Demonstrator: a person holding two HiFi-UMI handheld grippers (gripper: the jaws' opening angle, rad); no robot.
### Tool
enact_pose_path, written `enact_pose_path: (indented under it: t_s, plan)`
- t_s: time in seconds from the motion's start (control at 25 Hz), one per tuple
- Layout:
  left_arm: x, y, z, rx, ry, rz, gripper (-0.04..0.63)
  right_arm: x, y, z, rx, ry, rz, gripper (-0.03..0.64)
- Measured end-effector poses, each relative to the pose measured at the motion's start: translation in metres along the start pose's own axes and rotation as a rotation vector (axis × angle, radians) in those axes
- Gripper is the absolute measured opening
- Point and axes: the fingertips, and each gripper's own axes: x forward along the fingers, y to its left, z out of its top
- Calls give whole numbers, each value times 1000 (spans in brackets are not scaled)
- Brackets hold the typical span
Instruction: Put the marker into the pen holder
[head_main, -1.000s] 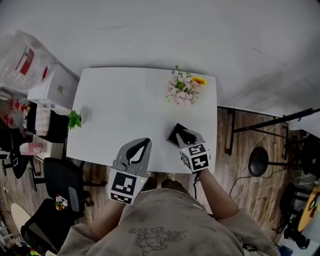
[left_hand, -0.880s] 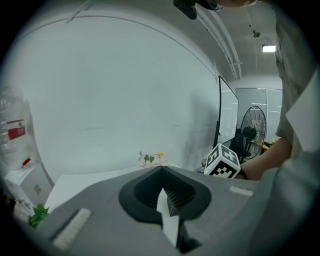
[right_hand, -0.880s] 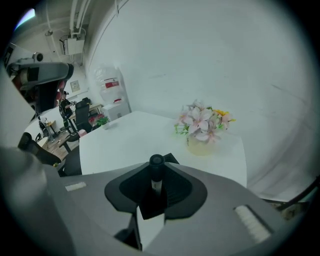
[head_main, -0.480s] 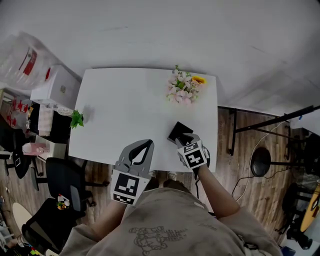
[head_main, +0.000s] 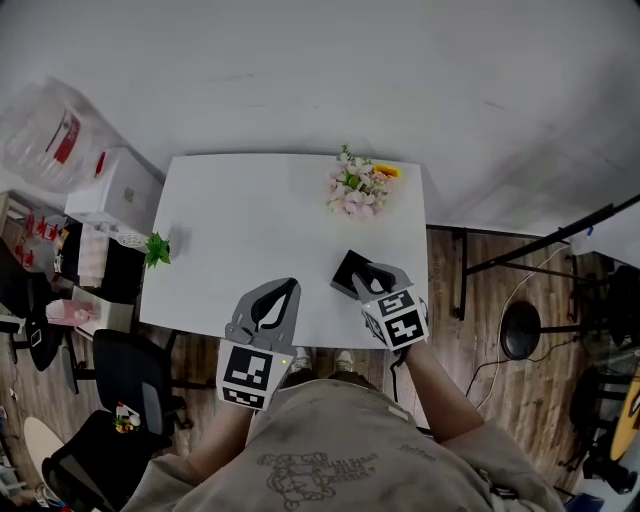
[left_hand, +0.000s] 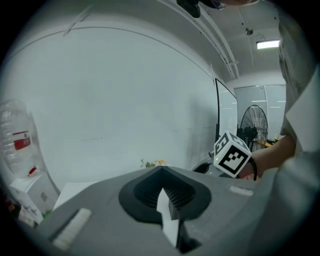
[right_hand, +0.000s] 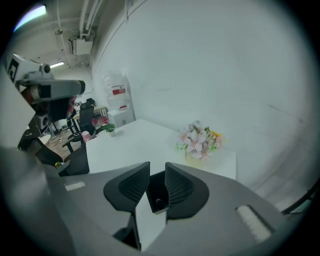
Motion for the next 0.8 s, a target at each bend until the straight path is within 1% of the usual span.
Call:
enact_pose_path:
  t_s: [0.12, 0.32, 0.4, 0.48, 0.56, 0.68, 0.8]
  plan:
    - [-4, 6, 15, 19, -33, 12, 2, -30, 3, 31, -38, -87, -15, 114]
    - [-11, 11, 52, 58, -108, 2, 2, -87, 6, 83, -56, -254, -30, 97]
    - [-14, 13, 68, 96, -142, 7, 2, -111, 9, 103, -37, -329, -11, 87]
    - [-17, 16, 85, 150, -173, 13, 2, -134, 14, 122, -7, -404, 27, 66]
    - [-21, 20, 102, 190, -205, 20, 2, -155, 18, 139, -9, -465, 39, 61]
    - [-30, 23, 125, 186, -258, 13, 2, -186, 21, 160, -45, -547, 24, 58]
    - [-40, 23, 141, 180, -294, 16, 2, -214, 22, 177, -55, -631, 8, 37]
